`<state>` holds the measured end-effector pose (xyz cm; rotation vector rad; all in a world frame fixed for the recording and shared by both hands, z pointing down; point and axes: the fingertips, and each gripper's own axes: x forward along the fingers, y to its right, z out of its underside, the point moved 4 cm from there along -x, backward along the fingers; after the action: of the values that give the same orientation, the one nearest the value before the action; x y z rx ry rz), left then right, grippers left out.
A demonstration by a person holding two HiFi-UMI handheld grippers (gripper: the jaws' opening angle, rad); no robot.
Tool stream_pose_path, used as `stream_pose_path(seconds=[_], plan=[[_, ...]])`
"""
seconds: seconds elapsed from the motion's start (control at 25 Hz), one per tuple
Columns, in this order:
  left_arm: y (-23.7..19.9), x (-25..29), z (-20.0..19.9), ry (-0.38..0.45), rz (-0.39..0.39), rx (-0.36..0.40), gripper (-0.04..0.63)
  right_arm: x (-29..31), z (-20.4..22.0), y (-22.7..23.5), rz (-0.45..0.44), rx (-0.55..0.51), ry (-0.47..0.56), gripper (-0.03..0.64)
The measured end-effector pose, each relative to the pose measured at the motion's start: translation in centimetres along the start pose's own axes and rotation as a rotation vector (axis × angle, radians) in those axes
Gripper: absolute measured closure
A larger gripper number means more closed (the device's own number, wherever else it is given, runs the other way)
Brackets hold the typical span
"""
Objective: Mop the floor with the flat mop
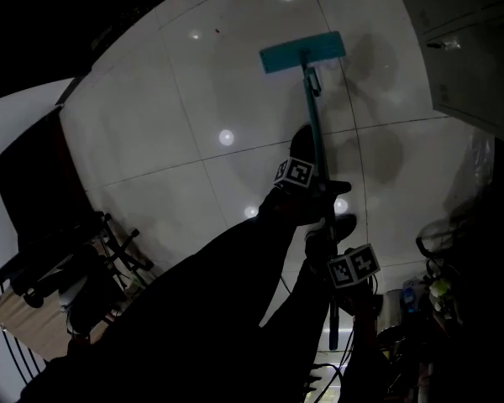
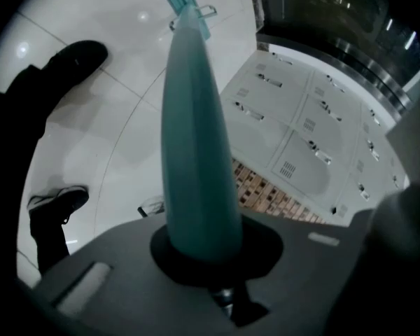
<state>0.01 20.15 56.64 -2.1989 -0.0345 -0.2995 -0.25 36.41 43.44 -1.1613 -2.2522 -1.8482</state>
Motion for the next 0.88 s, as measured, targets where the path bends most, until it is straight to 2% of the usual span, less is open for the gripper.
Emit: stream_pose_path(seconds=[0.36,0.56,0.72,0.88], plan=[[8.3,-3.3,-12.7,0.025,0.023,0.050,0.574,-3.6,-14.5,-2.6,0.000,-0.011,0.054,0.581],[12.0,-4.4,-19.4,0.058,0.045,0.093,0.572,-5.4,-21.7,-2.7,0.036,-0.028,0.071,0.583],[14.0,-4.4,-23.2,0.111,0.062,0.115,0.574,-6.9,-25.4,-2.1,0.058,-0.043,0.074,0.584],[15.3,-4.4,-24.3,0.147,0.090,0.127,0.574,-7.7,-26.5,-2.3,0.065,-0.062,0.074,0.584]])
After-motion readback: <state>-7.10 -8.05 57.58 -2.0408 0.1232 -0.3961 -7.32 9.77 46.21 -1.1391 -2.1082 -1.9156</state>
